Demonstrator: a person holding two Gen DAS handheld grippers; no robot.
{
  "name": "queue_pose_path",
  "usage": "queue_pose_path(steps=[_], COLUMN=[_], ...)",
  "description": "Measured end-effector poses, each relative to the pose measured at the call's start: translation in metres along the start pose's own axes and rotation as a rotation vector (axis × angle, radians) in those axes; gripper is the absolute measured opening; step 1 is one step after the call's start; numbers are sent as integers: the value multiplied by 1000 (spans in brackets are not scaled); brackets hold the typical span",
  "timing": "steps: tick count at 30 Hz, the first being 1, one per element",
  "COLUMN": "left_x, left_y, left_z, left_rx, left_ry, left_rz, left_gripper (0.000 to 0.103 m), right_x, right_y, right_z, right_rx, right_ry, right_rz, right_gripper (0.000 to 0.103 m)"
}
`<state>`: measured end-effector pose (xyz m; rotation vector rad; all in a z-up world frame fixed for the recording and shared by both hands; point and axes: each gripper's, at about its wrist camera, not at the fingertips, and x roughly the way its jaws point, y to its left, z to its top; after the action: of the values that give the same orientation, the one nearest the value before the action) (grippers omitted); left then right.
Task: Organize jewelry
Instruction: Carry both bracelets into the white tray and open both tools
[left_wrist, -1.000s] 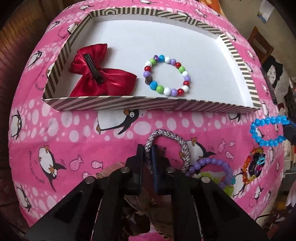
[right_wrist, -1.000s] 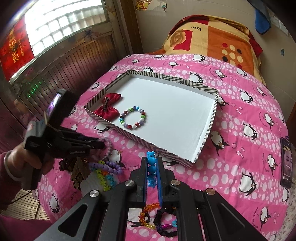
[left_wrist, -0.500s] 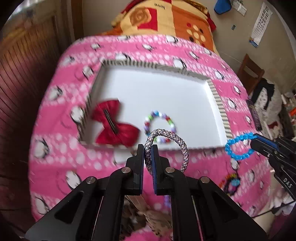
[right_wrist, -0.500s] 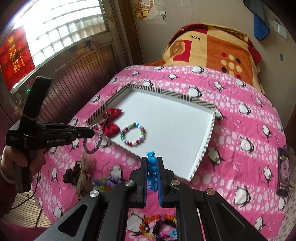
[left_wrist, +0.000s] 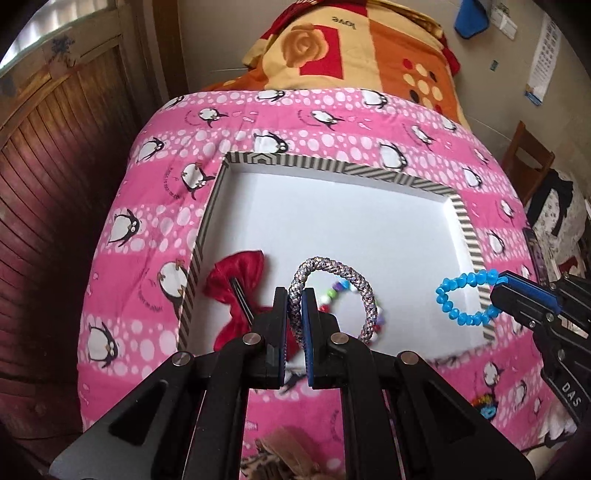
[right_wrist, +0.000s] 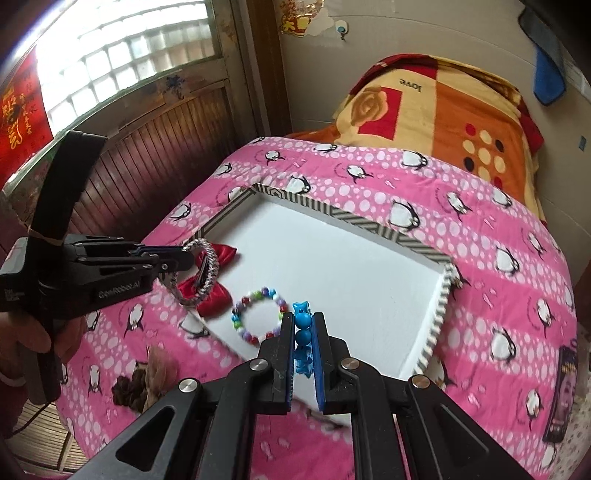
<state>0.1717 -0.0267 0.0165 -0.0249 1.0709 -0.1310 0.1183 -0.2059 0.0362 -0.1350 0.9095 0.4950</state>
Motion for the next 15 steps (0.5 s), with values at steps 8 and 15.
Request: queue_pose_path(steps=[8, 15], left_x=[31, 64], left_y=[18, 30], left_z=[19, 32], left_rx=[-44, -77], left_ry=[34, 76], left_rz=[38, 69], left_gripper=[6, 6], right_x=[39, 77], right_y=[3, 3], right_z=[30, 50], right_rx=[-18, -24], right_ry=[25, 53], right_rz=[30, 87], right_gripper=[8, 8])
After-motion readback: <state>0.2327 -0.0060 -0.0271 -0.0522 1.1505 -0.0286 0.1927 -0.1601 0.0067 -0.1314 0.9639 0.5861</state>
